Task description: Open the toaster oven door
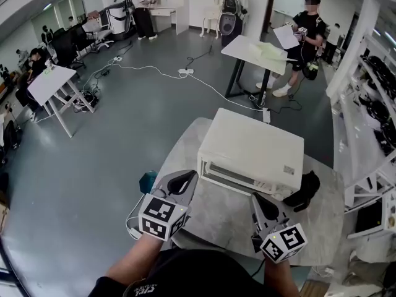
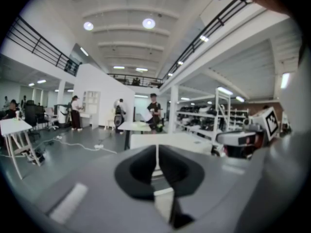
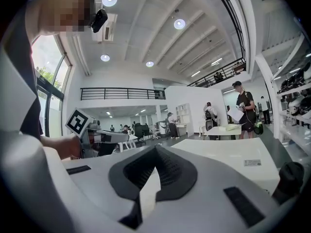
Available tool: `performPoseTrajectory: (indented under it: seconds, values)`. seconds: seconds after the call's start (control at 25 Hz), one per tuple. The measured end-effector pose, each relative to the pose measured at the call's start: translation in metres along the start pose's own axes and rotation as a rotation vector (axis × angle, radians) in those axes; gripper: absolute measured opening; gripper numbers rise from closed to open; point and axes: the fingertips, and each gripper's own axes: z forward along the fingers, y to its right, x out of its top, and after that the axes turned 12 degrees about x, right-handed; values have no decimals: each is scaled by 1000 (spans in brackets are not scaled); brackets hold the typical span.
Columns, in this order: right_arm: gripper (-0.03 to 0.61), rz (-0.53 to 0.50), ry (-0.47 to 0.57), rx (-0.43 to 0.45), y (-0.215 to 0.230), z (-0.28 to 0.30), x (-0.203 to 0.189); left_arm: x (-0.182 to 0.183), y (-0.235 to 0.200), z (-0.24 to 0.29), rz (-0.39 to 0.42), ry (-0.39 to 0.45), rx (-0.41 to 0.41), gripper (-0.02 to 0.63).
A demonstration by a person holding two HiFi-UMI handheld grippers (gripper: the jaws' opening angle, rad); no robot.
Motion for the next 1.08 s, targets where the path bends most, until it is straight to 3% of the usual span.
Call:
performPoseTrajectory:
  seconds: [1.08]
  values:
    - [-8, -7, -40, 22, -10, 2, -15, -10, 2, -3, -48, -18, -15, 17]
